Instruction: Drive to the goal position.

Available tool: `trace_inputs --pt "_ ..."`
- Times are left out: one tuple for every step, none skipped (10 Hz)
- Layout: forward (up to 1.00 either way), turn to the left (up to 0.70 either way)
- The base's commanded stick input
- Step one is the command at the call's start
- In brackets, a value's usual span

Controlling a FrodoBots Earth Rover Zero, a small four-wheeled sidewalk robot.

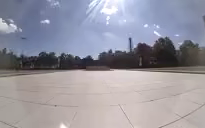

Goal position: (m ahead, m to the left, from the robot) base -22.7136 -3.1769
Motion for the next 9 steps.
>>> trace_inputs --pt "0.04 0.00" --pt "0.04 0.00" --pt "0.04 0.00" --pt "0.04 0.00" --pt "0.05 0.00" --pt "0.04 0.00" --pt "0.05 0.00" --pt "0.05 0.00" --pt "0.05 0.00"
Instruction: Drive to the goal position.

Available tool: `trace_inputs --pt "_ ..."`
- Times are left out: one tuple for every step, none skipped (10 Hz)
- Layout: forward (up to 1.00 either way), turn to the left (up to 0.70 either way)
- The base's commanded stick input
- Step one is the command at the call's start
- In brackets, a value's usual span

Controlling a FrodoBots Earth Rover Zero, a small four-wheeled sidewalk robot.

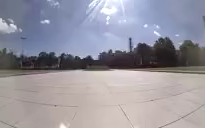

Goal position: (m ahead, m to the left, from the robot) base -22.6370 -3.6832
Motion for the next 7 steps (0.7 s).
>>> trace_inputs --pt "0.05 0.00" --pt "0.05 0.00" --pt "0.05 0.00" --pt "0.05 0.00" --pt "0.04 0.00" --pt "0.04 0.00" --pt "0.05 0.00"
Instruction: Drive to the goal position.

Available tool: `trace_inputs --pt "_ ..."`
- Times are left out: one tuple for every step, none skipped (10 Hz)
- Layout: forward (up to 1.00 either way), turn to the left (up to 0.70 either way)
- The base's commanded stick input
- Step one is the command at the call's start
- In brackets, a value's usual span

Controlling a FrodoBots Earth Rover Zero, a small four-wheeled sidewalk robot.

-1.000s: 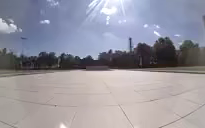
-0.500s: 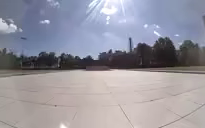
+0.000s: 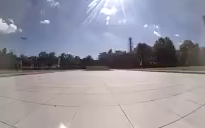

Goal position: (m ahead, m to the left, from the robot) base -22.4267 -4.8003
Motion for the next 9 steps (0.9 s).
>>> trace_inputs --pt "0.05 0.00" --pt "0.05 0.00" --pt "0.05 0.00" --pt "0.05 0.00" --pt "0.05 0.00" --pt "0.05 0.00" --pt "0.05 0.00" --pt "0.05 0.00" --pt "0.05 0.00"
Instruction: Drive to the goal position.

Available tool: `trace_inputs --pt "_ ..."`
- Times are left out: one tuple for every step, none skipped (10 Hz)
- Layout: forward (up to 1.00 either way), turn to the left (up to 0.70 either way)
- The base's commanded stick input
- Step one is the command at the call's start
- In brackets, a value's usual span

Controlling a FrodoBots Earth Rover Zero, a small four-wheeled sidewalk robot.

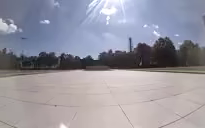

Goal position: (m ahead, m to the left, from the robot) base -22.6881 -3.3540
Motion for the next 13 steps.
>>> trace_inputs --pt "0.04 0.00" --pt "0.04 0.00" --pt "0.04 0.00" --pt "0.05 0.00" --pt "0.04 0.00" --pt "0.05 0.00" --pt "0.05 0.00" --pt "0.05 0.00" --pt "0.04 0.00" --pt "0.05 0.00" --pt "0.05 0.00" --pt "0.05 0.00" --pt "0.05 0.00"
